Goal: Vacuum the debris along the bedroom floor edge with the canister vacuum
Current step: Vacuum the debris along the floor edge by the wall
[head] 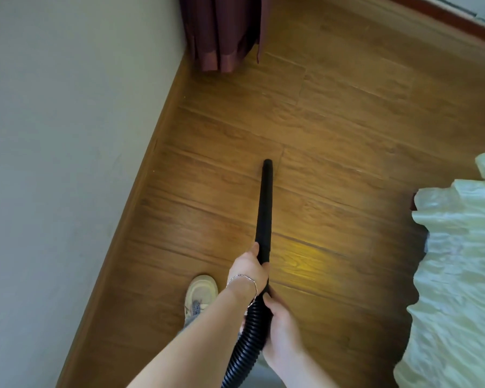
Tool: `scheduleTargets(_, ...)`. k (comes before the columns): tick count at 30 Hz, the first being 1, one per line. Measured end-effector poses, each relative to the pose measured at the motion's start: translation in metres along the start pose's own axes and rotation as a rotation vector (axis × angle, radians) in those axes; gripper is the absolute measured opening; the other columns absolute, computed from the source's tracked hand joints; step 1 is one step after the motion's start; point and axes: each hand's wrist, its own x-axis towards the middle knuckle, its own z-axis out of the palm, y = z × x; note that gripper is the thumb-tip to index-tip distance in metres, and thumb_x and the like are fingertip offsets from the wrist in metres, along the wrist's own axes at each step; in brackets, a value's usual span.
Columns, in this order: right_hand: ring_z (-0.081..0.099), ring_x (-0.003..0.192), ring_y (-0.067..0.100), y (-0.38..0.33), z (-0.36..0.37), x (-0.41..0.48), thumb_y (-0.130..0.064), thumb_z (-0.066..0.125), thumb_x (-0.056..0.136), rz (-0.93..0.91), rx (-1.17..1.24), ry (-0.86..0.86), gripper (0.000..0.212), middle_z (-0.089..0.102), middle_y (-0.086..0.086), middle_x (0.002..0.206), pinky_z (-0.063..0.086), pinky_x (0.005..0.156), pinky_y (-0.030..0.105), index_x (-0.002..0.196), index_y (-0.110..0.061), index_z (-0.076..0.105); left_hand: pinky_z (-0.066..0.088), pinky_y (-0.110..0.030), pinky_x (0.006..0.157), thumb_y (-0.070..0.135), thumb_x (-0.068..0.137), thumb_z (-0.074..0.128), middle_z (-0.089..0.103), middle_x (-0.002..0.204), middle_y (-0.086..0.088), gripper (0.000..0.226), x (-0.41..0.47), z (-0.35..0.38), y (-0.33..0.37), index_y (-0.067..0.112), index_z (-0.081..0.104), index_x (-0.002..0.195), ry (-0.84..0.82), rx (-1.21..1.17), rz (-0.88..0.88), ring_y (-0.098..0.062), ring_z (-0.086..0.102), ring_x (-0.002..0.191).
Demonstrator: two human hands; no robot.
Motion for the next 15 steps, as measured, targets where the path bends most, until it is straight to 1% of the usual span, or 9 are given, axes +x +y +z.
scheduleTargets(4, 0.052, 0.06, 0.026, -0.008, 0.043, 0.024, -0.012, 0.044, 0.096, 0.031, -0.134, 0.017, 0.025, 0.062, 0.016, 0.076, 0.043, 0.055, 0.033, 0.109, -0.018, 0.064, 0.049, -0.034, 0.09, 0.024, 0.093, 0.047, 0.058, 0.127, -0.01, 0.058, 0.021, -0.045, -0.005, 0.022, 0.025, 0.146, 0.107, -0.031, -0.043, -0.027, 0.058, 0.109)
scheduleTargets(6, 0.053, 0.058, 0.027, -0.014, 0.069, 0.037, -0.014, 0.045, 0.097, 0.03, -0.229, -0.015, 0.025, 0.064, 0.016, 0.075, 0.044, 0.054, 0.033, 0.116, -0.015, 0.06, 0.048, -0.035, 0.091, 0.025, 0.093, 0.048, 0.058, 0.126, -0.011, 0.056, 0.035, -0.071, -0.005, 0.02, 0.029, 0.145, 0.157, -0.056, -0.059, -0.028, 0.058, 0.11)
scheduleTargets(9, 0.057, 0.059, 0.027, -0.023, 0.102, 0.055, -0.014, 0.046, 0.096, 0.024, -0.345, -0.081, 0.026, 0.062, 0.016, 0.083, 0.049, 0.053, 0.033, 0.12, -0.01, 0.055, 0.049, -0.039, 0.092, 0.023, 0.094, 0.048, 0.06, 0.123, -0.014, 0.048, 0.055, -0.107, -0.004, 0.015, 0.038, 0.139, 0.216, -0.094, -0.065, -0.03, 0.059, 0.108)
scheduleTargets(13, 0.056, 0.056, 0.028, -0.035, 0.138, 0.074, -0.013, 0.046, 0.096, 0.004, -0.485, -0.153, 0.016, 0.059, 0.017, 0.085, 0.047, 0.053, 0.033, 0.106, -0.015, 0.058, 0.049, -0.039, 0.093, 0.022, 0.094, 0.048, 0.06, 0.122, -0.015, 0.044, 0.074, -0.145, -0.006, 0.011, 0.043, 0.136, 0.254, -0.172, -0.067, -0.03, 0.059, 0.108)
scheduleTargets(15, 0.056, 0.057, 0.028, -0.044, 0.153, 0.083, -0.014, 0.046, 0.096, -0.008, -0.522, -0.174, 0.015, 0.058, 0.018, 0.088, 0.047, 0.054, 0.034, 0.104, -0.014, 0.058, 0.049, -0.04, 0.094, 0.022, 0.094, 0.049, 0.059, 0.122, -0.016, 0.043, 0.084, -0.159, -0.003, 0.01, 0.045, 0.134, 0.257, -0.225, -0.049, -0.031, 0.058, 0.109)
